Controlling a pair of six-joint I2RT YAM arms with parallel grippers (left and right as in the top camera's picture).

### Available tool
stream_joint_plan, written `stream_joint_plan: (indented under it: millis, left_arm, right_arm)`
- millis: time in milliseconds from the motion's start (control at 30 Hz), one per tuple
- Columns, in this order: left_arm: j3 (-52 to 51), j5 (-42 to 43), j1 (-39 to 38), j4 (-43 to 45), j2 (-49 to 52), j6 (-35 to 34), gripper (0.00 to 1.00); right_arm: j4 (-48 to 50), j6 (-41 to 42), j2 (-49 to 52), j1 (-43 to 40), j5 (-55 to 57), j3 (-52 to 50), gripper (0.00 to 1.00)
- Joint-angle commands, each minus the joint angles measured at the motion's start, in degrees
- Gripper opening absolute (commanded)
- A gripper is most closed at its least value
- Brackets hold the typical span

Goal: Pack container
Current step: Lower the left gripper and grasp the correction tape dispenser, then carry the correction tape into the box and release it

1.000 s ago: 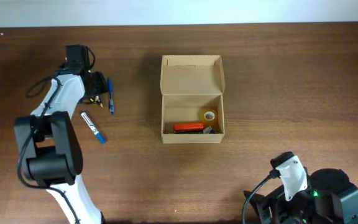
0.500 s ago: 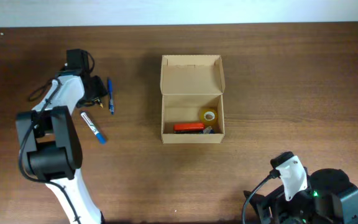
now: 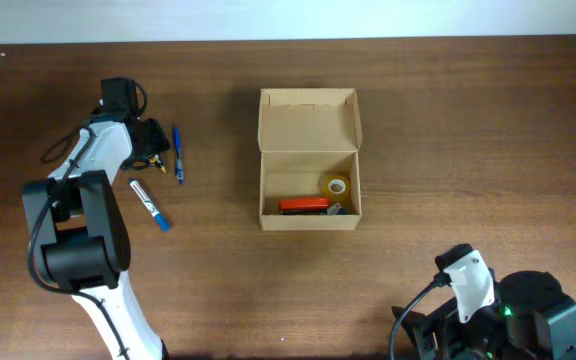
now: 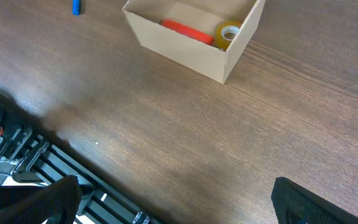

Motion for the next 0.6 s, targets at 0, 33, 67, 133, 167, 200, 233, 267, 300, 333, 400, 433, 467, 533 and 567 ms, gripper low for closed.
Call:
stream_joint_plan:
  millis: [0, 33, 67, 133, 167, 200, 233, 267, 300, 333, 400, 433, 467, 533, 567]
  left_arm:
    - [-0.3, 0.8, 0.2, 0.7, 1.3, -0.5, 0.64]
    - [-0.3, 0.9, 0.2, 1.0, 1.3, -0.5, 0.64]
    - [-0.3, 0.9, 0.2, 1.2, 1.3, -0.5, 0.64]
    - [-0.3, 1.8, 0.2, 1.5, 1.7, -0.5, 0.64]
    - [-0.3, 1.9, 0.2, 1.5, 2.0, -0.5, 0.64]
    - [-0.3, 2.1, 0.2, 1.4, 2.4, -0.5, 0.64]
    - [-0.3, 2.4, 0.2, 1.4, 2.9, -0.5, 0.63]
    - [-0.3, 3.3, 0.2, 1.4, 3.1, -0.5, 0.64]
    - [-0.3, 3.6, 0.2, 1.4, 3.4, -0.6, 0.64]
    - [-0.3, 3.6, 0.2, 1.4, 3.5, -0.5, 0.64]
    - [-0.3, 3.6, 0.2, 1.5, 3.5, -0.5, 0.64]
    - [-0.3, 3.6, 0.2, 1.5, 3.5, -0.5, 0.64]
    - [-0.3, 3.6, 0.2, 1.5, 3.5, -0.5, 0.60]
    - [-0.3, 3.6, 0.2, 1.4, 3.6, -0.5, 0.55]
    - [-0.3, 3.6, 0.2, 1.4, 3.6, -0.5, 0.52]
  right_arm:
    - [0.2, -0.4, -0.1, -0.1, -0.5, 0.0, 0.99]
    - [0.2, -0.4, -0.1, -0.1, -0.5, 0.0, 0.99]
    - [0.2, -0.4, -0.1, -0.1, -0.5, 0.0, 0.99]
    - [0.2, -0.4, -0.1, -0.1, -0.5, 0.0, 0.99]
    - [0.2, -0.4, -0.1, -0.1, -0.5, 0.0, 0.99]
    - [0.2, -0.4, -0.1, -0.1, -0.5, 0.0, 0.99]
    - [0.2, -0.4, -0.1, -0.1, -0.5, 0.0, 0.99]
    - [0.2, -0.4, -0.1, -0.1, -0.5, 0.0, 0.99]
    - [0.2, -0.4, -0.1, -0.1, -0.5, 0.0, 0.99]
    - [0.2, -0.4, -0.1, -0.1, -0.5, 0.0, 0.99]
    - [0.2, -0.4, -0.1, -0.1, -0.5, 0.0, 0.99]
    - [0.2, -0.4, -0.1, -0.1, -0.5, 0.0, 0.99]
    - [0.2, -0.4, -0.1, -0.1, -0.5, 0.0, 0.99]
    - [0.2, -0.4, -0.1, -0.1, -0.5, 0.0, 0.99]
    - [0.2, -0.4, -0.1, -0.1, -0.5, 0.0, 0.99]
